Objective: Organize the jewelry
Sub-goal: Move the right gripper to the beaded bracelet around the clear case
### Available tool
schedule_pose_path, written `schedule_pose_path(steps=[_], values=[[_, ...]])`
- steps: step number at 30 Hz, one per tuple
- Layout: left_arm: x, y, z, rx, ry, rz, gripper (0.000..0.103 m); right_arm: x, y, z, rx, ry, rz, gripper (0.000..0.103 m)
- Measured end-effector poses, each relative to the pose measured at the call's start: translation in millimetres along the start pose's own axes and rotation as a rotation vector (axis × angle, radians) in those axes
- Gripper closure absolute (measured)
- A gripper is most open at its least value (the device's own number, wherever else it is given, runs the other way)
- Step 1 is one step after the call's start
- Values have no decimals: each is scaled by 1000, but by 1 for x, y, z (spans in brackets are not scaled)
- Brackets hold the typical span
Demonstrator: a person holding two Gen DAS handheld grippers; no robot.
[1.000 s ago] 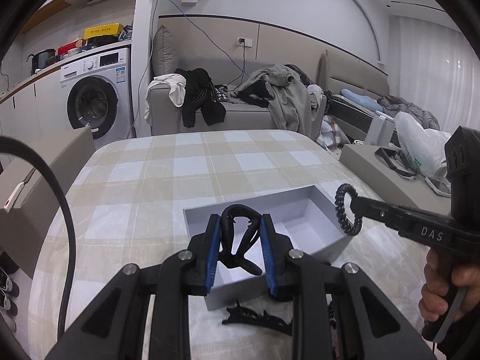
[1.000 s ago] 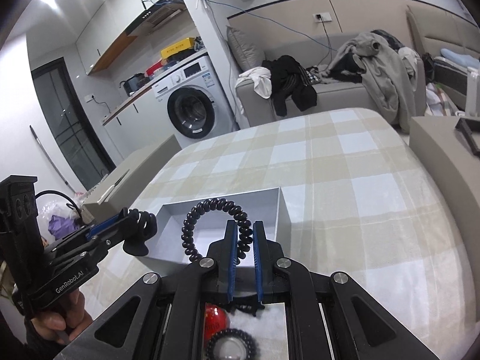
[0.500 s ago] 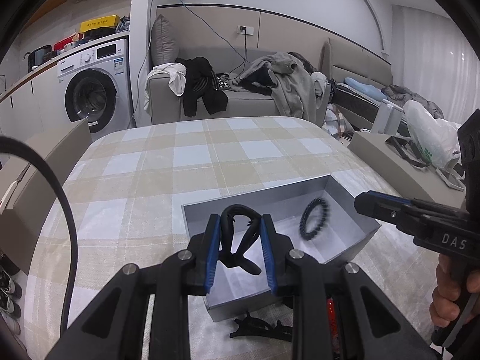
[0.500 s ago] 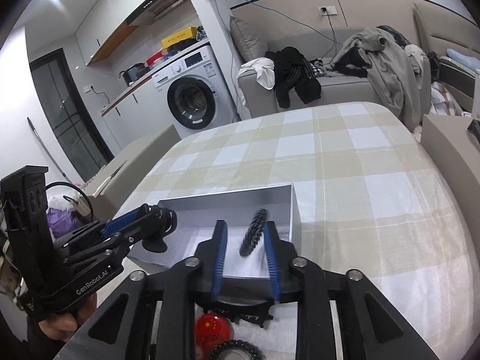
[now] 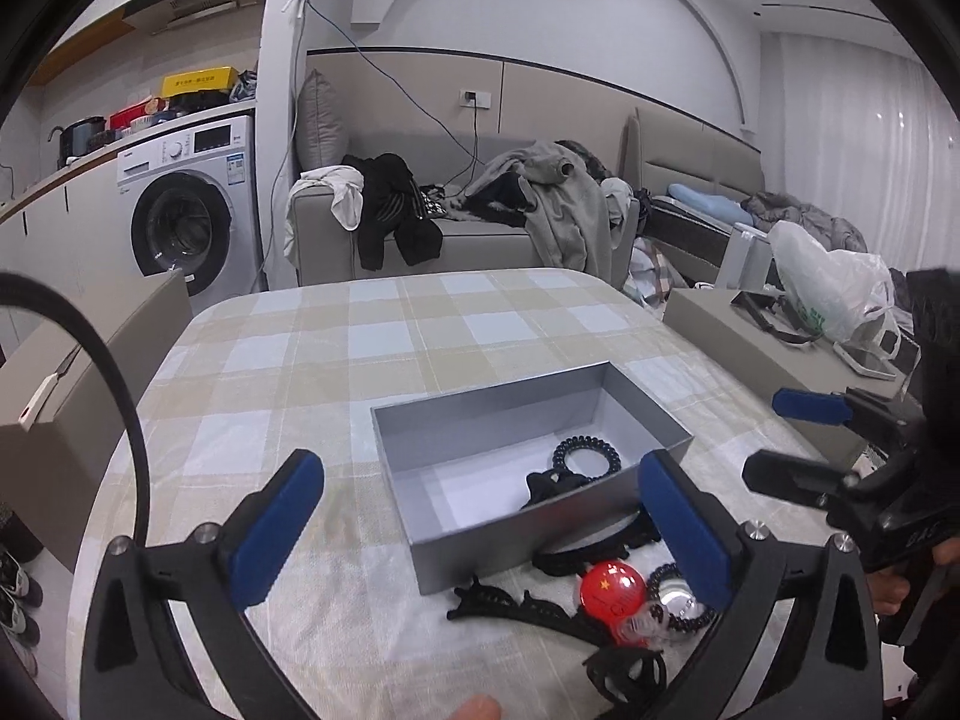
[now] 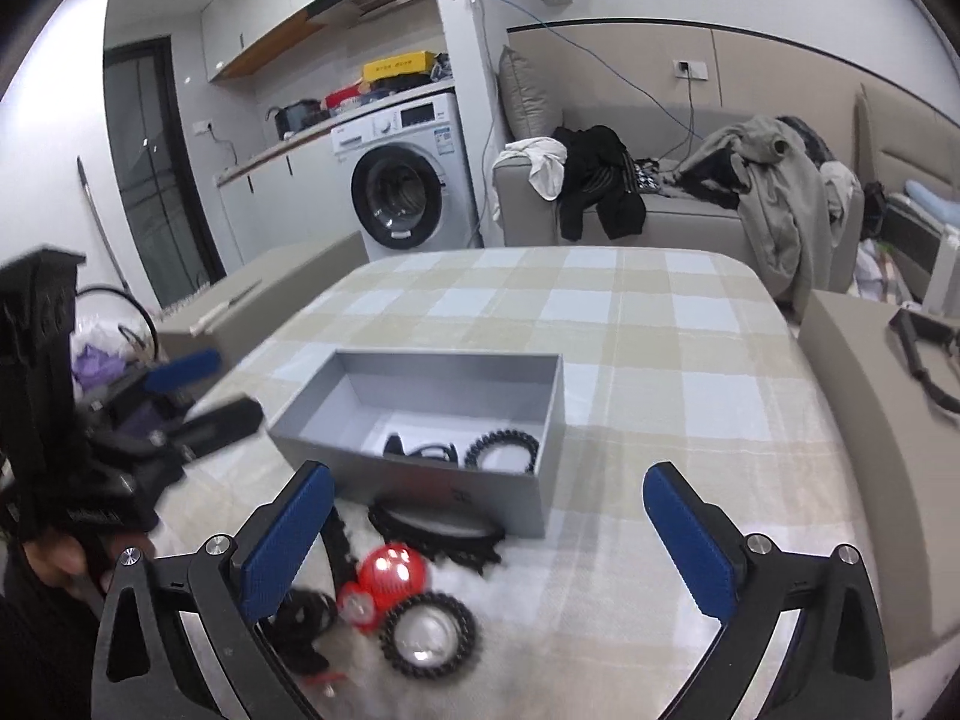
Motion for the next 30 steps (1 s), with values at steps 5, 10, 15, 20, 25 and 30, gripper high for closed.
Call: schedule_pose_path(steps=[5,10,15,20,25,30], values=[[-1,-15,5,-38,44,-9,1,0,-23,2,-49,-33,32,0],[5,-34,6,-86,48,-21,1,-3,-41,-1,-99,-34,36,0],[13,-48,8,-118,50,-13,1,-6,-55,-7,-159,-12,27,0],[24,-55,8,-142,34,-31,1,-9,-66,-9,-206,26,23,14],[36,-63,9,-162,-11,-70,2,-14,-75,-9,-226,77,27,26],[42,-66,12,-159,-32,-91,2,-16,-79,-10,-237,94,23,30]])
Point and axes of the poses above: each gripper's, at about its wrist camera, not at the fingertips, and z roughly against the way its jaws point, x to its right, y to its top, the point moved 7 cm from there along -z, roughly the way its jaws point, and after that the axes turned 3 degrees about -z, right-handed, at the moved point
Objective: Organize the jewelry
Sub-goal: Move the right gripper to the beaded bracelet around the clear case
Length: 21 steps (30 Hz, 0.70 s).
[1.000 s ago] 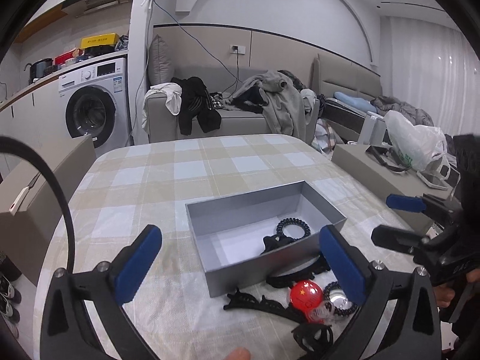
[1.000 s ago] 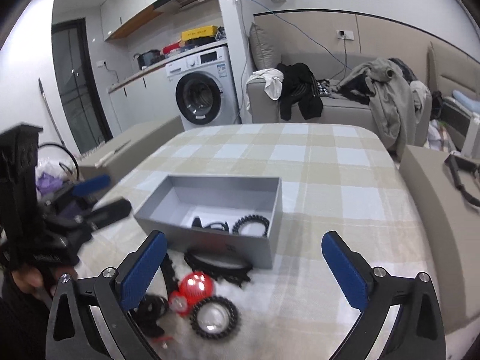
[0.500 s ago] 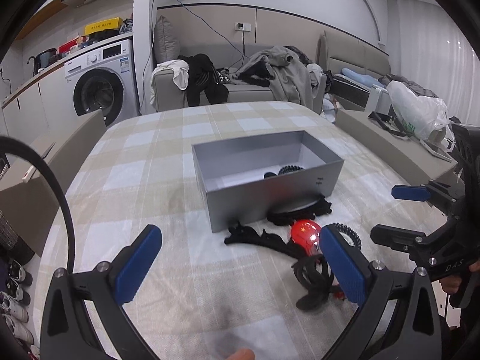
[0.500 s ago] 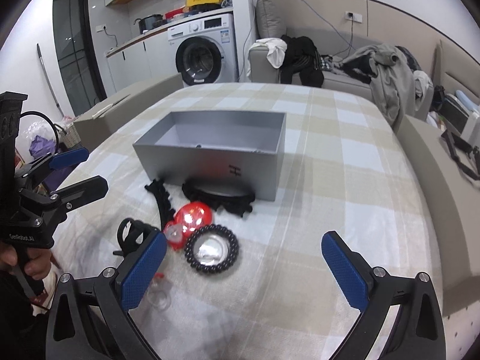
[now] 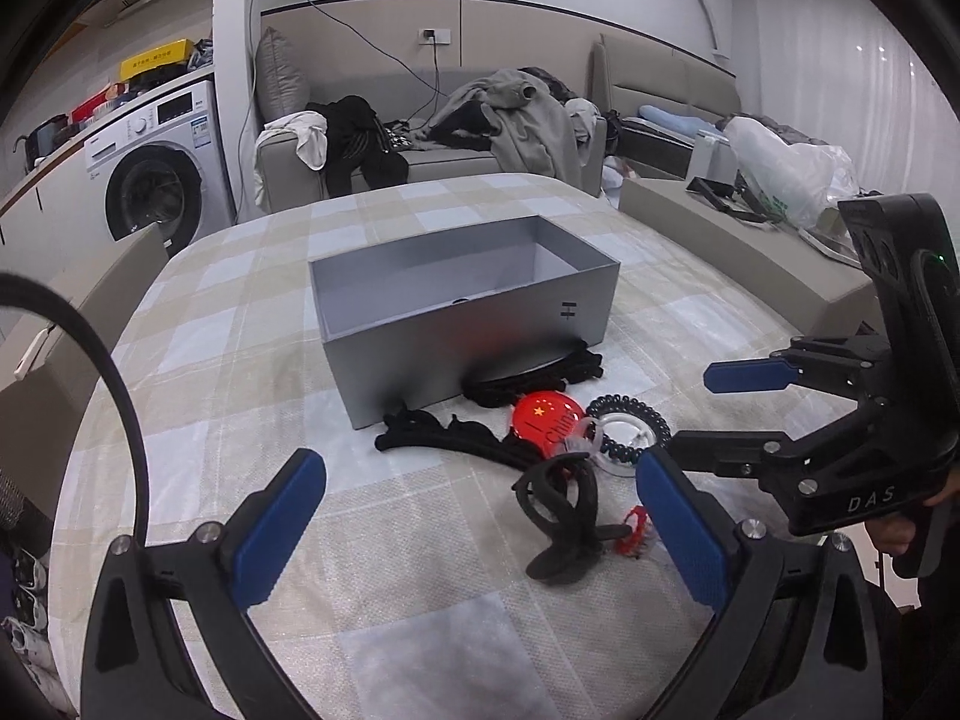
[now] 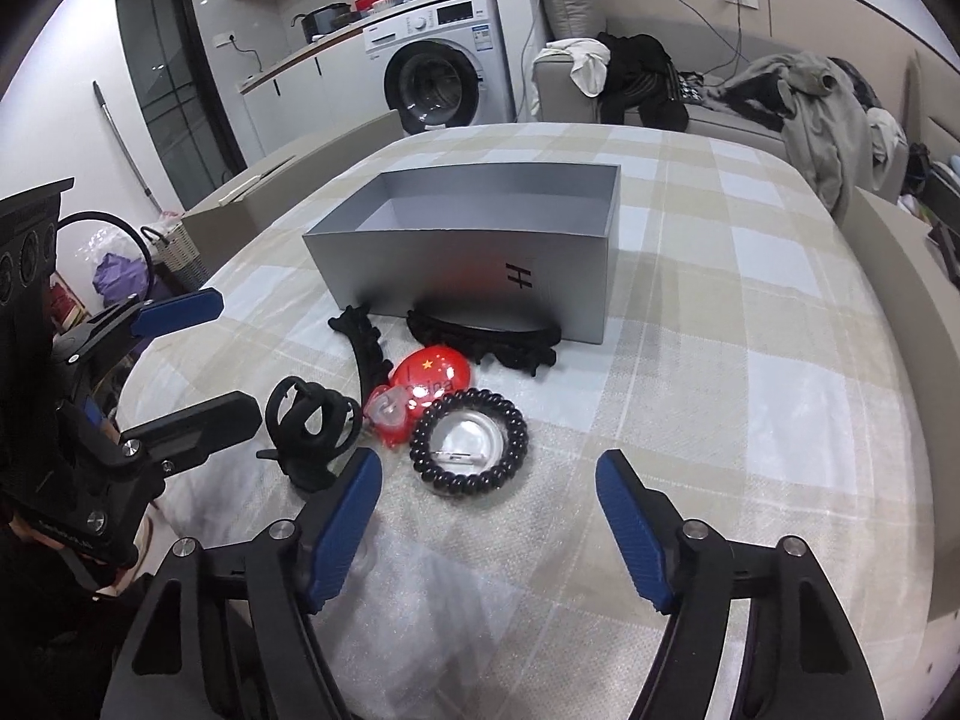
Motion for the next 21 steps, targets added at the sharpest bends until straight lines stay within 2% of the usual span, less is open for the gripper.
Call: schedule_pose_path(steps=[14,21], values=[[-5,-2,-8,-29,7,55,2,-7,3,-18,-27,-8,26,31],[-8,-4,-9,-34,-3,70,2,-11,5,-30,-49,-21,43,39]])
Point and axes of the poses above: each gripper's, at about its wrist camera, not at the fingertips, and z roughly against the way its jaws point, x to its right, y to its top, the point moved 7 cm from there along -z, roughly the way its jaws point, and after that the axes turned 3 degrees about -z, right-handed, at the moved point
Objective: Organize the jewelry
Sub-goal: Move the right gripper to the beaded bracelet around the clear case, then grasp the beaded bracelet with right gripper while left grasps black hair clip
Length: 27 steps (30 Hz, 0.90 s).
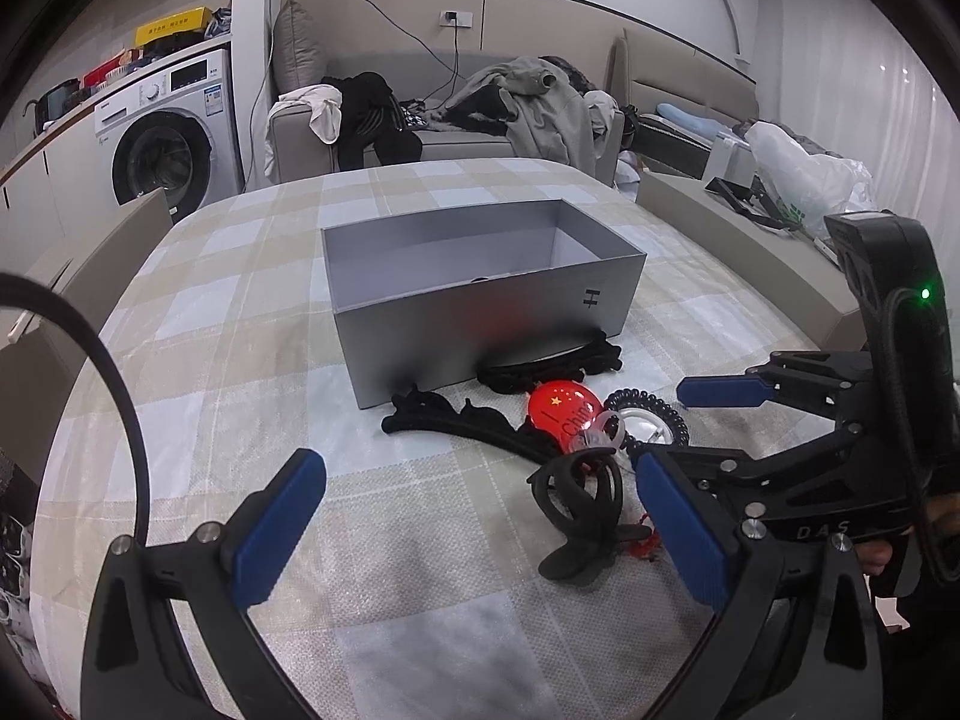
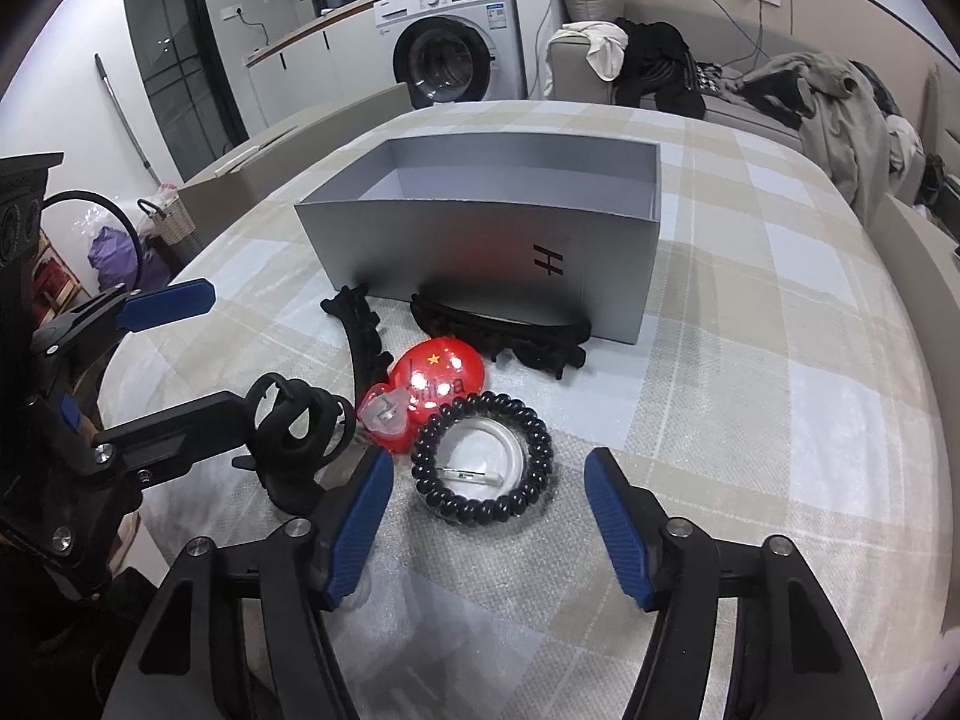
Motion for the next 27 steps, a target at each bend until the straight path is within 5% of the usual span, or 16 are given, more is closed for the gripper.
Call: schedule_pose_path(steps=[17,27], values=[[-2,2,-1,3,-12,17,2,3,1,-2,1,-6,-3,62],[1,2,-1,-2,-22,15,2,10,0,20,61,55,-55,64]])
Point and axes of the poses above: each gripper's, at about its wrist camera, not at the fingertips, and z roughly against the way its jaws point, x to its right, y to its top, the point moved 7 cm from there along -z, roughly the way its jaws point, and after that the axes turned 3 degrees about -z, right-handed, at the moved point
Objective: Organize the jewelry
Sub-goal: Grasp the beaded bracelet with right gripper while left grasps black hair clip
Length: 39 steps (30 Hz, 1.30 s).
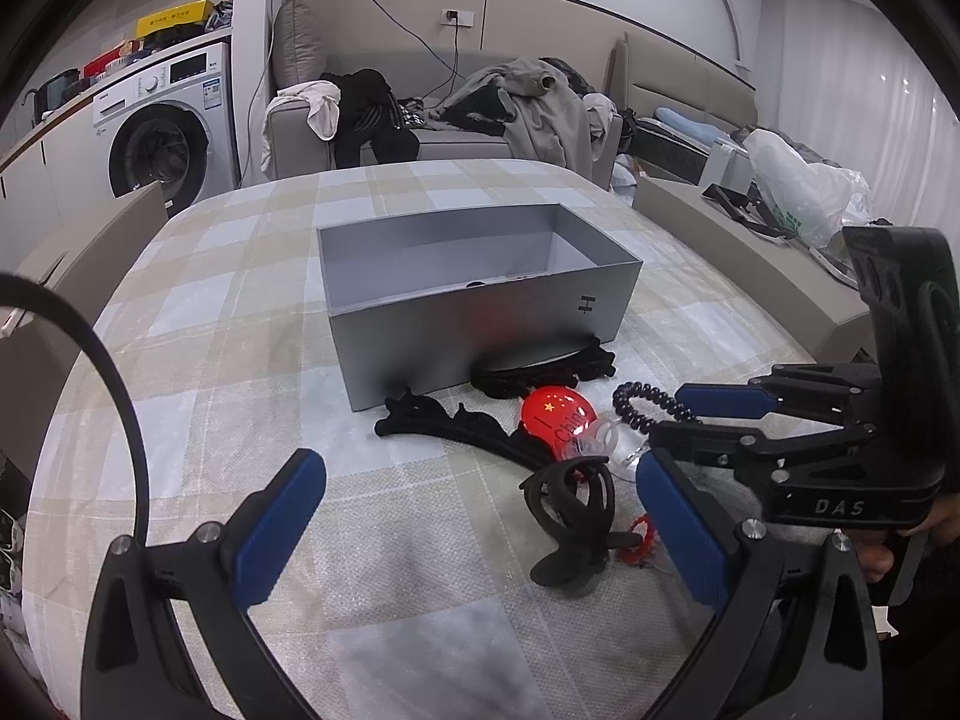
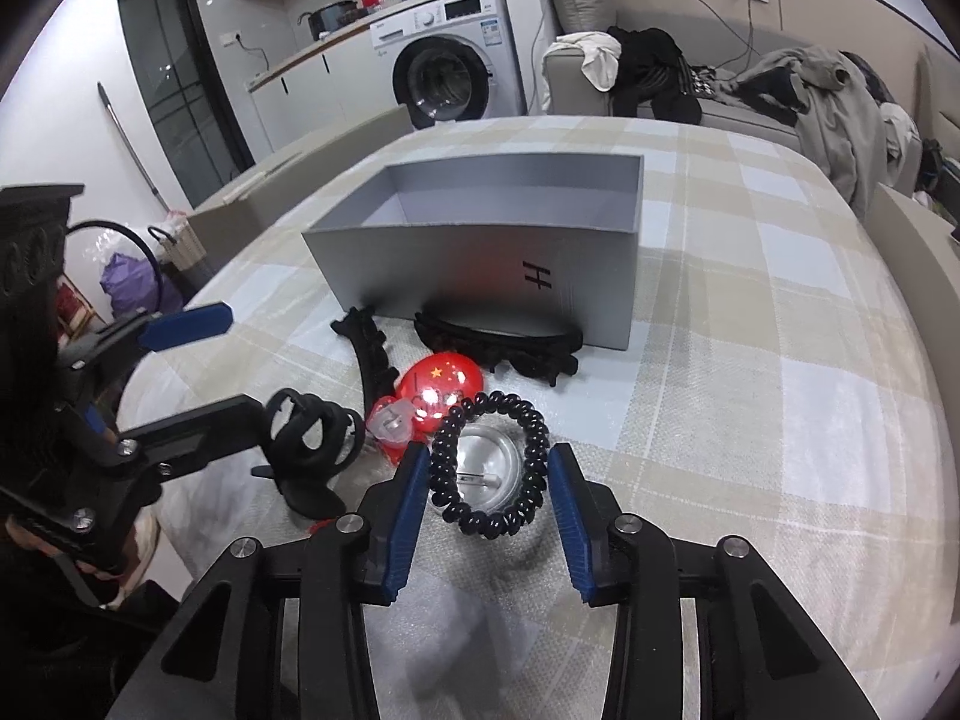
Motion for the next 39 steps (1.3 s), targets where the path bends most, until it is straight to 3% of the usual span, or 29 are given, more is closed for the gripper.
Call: schedule_pose_path(steps=[8,13,16,18,19,27,39], values=[[9,-3,-5,-25,-43,-13,3,10,2,18,51,8,-48,65],[12,-8,-12,-61,-66,-12,27,9,3,21,62,18,-52,65],[14,-11,-14,-83,-95,-7,48,9,3,21,64,21,-48,65],[18,-14,-15,-108,-121,-11,71,8,4,21,66,22,-48,65],[20,-15,-15,-111,-149,-8,76,8,4,21,67,23,-48,65],[23,-12,-6,-87,-145,-30,77,7,7,25,87,29,-51,65],[-1,21,9,37,-73,16,77,-3,35,45,199,67,-45,67]])
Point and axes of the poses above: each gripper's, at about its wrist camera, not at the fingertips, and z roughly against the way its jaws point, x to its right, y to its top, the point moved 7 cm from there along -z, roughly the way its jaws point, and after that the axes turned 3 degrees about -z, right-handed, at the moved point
